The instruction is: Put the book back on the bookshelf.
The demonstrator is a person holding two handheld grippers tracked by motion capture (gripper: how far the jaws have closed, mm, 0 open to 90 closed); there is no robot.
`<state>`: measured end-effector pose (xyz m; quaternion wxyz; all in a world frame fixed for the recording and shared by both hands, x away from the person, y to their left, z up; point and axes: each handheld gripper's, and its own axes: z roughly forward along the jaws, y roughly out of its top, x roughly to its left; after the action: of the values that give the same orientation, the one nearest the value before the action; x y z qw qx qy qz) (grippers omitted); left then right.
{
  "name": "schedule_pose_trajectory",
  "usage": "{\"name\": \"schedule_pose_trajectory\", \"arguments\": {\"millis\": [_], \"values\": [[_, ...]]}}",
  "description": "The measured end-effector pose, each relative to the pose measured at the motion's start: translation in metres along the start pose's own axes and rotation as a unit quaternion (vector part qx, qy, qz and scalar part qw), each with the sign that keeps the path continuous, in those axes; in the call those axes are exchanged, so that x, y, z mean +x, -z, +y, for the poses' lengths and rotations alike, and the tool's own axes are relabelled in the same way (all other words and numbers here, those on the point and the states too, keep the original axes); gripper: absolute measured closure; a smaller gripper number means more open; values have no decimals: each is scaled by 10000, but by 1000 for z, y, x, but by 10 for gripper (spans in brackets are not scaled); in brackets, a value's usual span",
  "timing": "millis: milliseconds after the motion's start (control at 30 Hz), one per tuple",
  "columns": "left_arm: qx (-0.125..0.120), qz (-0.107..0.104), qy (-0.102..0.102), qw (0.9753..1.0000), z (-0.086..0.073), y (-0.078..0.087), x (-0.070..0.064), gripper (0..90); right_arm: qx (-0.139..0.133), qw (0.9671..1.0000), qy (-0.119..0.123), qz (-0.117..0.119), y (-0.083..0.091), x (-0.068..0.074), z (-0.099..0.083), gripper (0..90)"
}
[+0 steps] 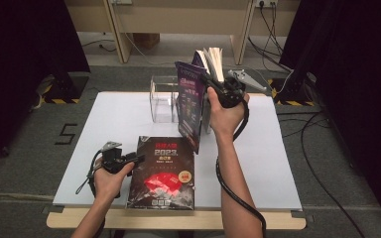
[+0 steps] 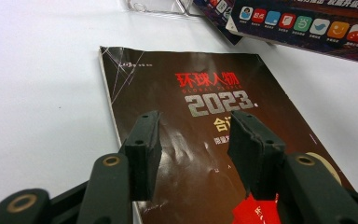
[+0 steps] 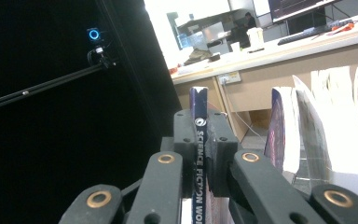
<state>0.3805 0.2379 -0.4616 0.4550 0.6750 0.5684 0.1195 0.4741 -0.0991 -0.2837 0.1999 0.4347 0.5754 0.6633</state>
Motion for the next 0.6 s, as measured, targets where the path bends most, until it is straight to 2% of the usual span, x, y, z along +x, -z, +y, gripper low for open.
{"name": "schedule_pose_trajectory", "arguments": {"millis": [600], "values": [[14, 7, -6, 10000, 0, 0, 0, 526, -32, 10000, -13, -38, -7, -2, 5, 851]]}}
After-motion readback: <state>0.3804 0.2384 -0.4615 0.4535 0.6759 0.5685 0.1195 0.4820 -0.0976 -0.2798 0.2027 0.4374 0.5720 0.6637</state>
